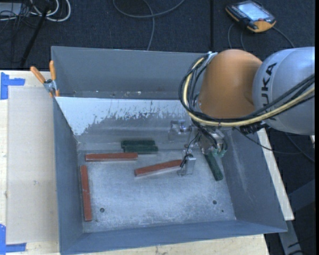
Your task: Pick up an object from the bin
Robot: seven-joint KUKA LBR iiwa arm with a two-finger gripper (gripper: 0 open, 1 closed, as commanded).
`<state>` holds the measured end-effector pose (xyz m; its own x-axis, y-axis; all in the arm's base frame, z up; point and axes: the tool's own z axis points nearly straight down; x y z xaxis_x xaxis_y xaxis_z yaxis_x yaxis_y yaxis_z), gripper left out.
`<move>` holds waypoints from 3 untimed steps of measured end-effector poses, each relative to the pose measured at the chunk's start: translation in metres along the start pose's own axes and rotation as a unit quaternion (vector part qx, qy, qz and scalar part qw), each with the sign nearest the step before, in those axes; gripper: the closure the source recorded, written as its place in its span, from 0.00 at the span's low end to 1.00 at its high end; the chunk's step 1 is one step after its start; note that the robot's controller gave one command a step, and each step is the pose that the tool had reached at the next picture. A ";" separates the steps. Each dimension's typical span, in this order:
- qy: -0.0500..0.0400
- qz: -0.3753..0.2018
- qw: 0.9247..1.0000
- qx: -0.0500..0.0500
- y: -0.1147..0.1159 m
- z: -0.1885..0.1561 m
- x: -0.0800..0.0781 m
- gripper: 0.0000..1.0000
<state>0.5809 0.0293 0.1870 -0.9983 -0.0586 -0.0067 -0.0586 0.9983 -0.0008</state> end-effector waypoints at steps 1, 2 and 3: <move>0.005 0.001 1.000 -0.001 0.016 0.029 -0.026 0.00; 0.000 0.040 0.999 -0.001 -0.007 0.080 -0.026 0.00; -0.001 -0.041 0.999 -0.002 0.088 0.114 -0.044 1.00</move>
Offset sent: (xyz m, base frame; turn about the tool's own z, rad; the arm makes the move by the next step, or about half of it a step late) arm 0.0200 -0.0261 -0.1170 0.1275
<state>0.6204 0.1198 0.0729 -0.9901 -0.1401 -0.0082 -0.1401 0.9901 0.0024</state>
